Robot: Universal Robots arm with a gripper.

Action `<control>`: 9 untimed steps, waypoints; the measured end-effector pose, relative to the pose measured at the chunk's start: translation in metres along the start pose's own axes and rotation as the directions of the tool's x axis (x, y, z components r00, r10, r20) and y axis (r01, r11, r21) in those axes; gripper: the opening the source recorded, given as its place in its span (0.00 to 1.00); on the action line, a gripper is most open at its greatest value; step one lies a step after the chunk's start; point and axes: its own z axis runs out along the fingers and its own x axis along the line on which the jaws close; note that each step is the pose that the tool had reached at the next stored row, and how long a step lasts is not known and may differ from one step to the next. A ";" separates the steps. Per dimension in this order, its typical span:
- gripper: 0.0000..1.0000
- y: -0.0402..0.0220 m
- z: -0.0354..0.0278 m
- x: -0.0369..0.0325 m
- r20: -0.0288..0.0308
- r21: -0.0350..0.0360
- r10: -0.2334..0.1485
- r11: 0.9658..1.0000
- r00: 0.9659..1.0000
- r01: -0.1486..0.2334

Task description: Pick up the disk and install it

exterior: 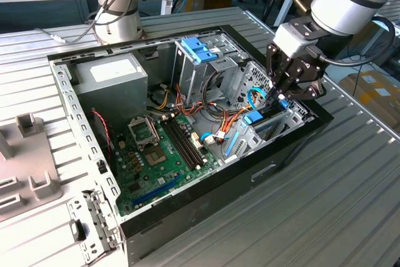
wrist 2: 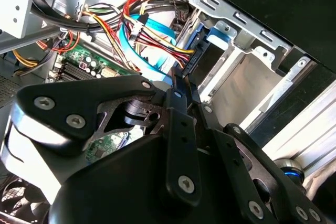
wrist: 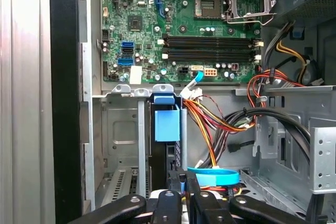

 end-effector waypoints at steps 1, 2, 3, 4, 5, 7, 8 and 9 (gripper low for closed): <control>0.16 0.0000 0.0007 0.0004 0.000 0.000 0.000 1.000 1.000 0.000; 0.16 0.0000 0.0012 0.0006 0.000 0.000 0.000 1.000 1.000 0.000; 0.16 0.0000 0.0021 0.0008 0.000 0.000 0.000 1.000 1.000 0.000; 0.16 0.0000 0.0028 0.0010 0.000 0.000 -0.001 1.000 1.000 0.001; 0.16 0.0000 0.0035 0.0013 0.001 0.000 -0.001 1.000 1.000 0.001; 0.16 0.0001 0.0048 0.0016 0.003 0.000 -0.001 1.000 1.000 0.001; 0.16 0.0001 0.0057 0.0018 0.004 0.000 -0.001 1.000 1.000 0.001; 0.16 0.0001 0.0063 0.0020 0.005 0.000 -0.001 1.000 1.000 0.001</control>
